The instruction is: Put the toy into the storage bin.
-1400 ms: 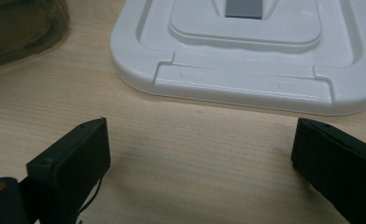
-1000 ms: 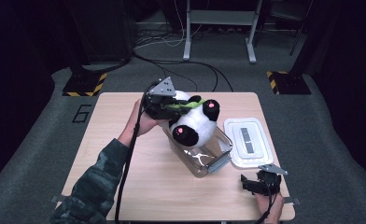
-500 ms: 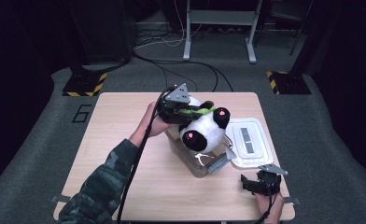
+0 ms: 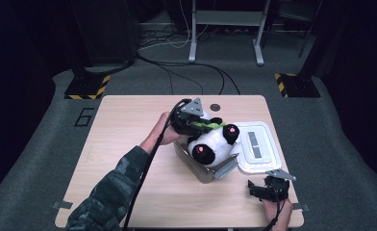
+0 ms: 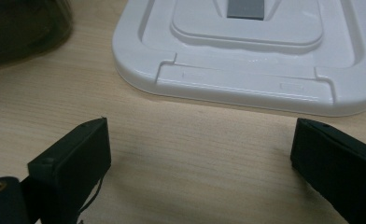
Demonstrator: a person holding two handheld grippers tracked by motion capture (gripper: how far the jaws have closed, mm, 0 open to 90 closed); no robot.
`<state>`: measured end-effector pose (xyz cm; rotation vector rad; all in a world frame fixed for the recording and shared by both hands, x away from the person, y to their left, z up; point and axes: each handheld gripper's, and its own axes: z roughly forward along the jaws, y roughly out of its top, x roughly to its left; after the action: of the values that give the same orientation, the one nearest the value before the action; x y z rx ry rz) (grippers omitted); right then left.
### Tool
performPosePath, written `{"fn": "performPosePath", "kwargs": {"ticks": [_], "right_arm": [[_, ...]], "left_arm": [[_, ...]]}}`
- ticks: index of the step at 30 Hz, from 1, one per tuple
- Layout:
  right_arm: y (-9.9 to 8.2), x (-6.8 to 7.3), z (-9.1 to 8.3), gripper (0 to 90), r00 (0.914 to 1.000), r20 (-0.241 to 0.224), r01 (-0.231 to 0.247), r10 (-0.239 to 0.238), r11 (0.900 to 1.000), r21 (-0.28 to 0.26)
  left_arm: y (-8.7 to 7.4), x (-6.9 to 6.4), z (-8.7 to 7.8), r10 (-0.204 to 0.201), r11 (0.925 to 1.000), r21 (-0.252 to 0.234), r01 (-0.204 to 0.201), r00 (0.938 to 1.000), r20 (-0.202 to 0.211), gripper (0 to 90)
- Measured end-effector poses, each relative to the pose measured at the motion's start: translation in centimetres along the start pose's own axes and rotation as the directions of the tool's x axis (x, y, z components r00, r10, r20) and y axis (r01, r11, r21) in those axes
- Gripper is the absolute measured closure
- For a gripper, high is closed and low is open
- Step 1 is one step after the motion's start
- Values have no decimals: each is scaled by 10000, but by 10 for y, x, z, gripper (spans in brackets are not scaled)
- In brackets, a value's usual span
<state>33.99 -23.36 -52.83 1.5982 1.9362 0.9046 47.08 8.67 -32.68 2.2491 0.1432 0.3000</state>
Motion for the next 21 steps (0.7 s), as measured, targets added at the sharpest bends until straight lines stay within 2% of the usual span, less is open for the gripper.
{"fn": "performPosePath", "kwargs": {"ticks": [6, 8, 10, 13, 14, 16, 17, 18, 19, 20, 21], "right_arm": [[0, 0, 0, 43, 10000, 13, -12, 12, 10000, -20], [0, 0, 0, 43, 10000, 14, -4, 4, 10000, -35], [0, 0, 0, 43, 10000, 17, 24, -24, 10000, -42], [0, 0, 0, 43, 10000, 11, 2, -2, 10000, -36], [0, 0, 0, 43, 10000, 11, 2, -2, 10000, -36], [0, 0, 0, 43, 10000, 16, -32, 32, 10000, -18], [0, 0, 0, 43, 10000, 16, -32, 32, 10000, -18], [0, 0, 0, 43, 10000, 18, -18, 18, 10000, -35], [0, 0, 0, 43, 10000, 19, -18, 18, 10000, -35], [0, 0, 0, 43, 10000, 19, -18, 18, 10000, -35], [0, 0, 0, 43, 10000, 27, -7, 7, 10000, -17]], "left_arm": [[-5, -1, 9, -40, 10000, 36, 39, 9997, 226, 705], [-7, -1, 12, -234, 9997, 55, 233, 9994, 243, 679], [-8, -1, 12, -453, 9990, -62, 454, 9989, 92, 600], [-7, -1, 5, -877, 9953, -419, 868, 9960, -195, 408], [-7, -1, 5, -877, 9953, -419, 868, 9960, -195, 357], [-9, 0, -8, -1352, 9885, -743, 1314, 9896, -489, 271], [-9, 0, -8, -1352, 9885, -743, 1314, 9896, -489, 246], [-12, 1, -16, -1748, 9826, -782, 1683, 9809, -859, 216], [-14, 1, -19, -1953, 9797, -683, 1883, 9739, -1161, 201], [-14, 1, -19, -1953, 9797, -683, 1883, 9739, -1161, 173], [-19, 4, -25, -2221, 9749, -526, 2165, 9630, -1526, 160]]}}
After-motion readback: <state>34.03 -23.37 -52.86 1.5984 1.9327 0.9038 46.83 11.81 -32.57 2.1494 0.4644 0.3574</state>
